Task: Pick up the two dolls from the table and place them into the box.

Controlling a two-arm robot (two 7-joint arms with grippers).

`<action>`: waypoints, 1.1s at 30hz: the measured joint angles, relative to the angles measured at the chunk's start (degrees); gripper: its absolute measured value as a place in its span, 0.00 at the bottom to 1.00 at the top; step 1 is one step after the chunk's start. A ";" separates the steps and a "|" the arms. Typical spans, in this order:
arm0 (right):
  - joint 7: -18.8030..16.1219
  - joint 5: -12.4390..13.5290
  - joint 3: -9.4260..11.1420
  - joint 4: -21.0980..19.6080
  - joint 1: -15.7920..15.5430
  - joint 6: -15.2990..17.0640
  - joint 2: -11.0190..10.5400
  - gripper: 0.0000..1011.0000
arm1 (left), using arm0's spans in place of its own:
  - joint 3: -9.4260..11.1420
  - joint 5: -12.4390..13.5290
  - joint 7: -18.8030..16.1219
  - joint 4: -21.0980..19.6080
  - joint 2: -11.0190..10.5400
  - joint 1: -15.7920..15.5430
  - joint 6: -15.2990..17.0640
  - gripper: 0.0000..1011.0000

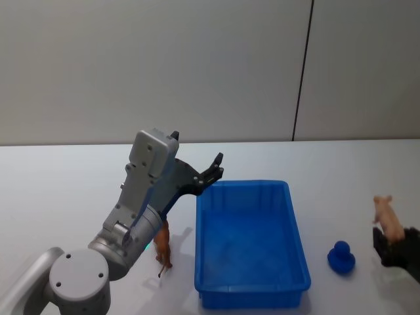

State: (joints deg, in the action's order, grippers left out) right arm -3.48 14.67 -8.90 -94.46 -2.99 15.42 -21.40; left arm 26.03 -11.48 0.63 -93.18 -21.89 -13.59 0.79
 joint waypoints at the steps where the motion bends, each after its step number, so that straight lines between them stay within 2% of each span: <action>1: -0.20 -0.21 -0.02 -0.15 0.05 -0.30 0.00 0.37 | 0.00 0.00 0.00 0.00 0.00 0.00 0.00 0.99; 9: -3.26 -1.87 -0.38 -2.20 1.49 -2.34 0.22 0.37 | 0.00 0.00 0.00 0.00 0.00 0.00 0.00 0.99; 19: -9.69 -3.54 -1.53 -3.17 4.64 -3.39 1.43 0.37 | 0.00 0.00 0.00 0.00 0.00 0.00 0.00 0.99; 33: -19.38 -6.15 -4.57 -0.29 10.23 -2.38 4.89 0.37 | 0.00 0.00 0.00 0.00 0.00 0.00 0.00 0.99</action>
State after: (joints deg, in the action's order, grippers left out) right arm -22.86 8.53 -13.47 -94.75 7.23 13.04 -16.51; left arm 26.03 -11.48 0.63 -93.18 -21.89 -13.59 0.79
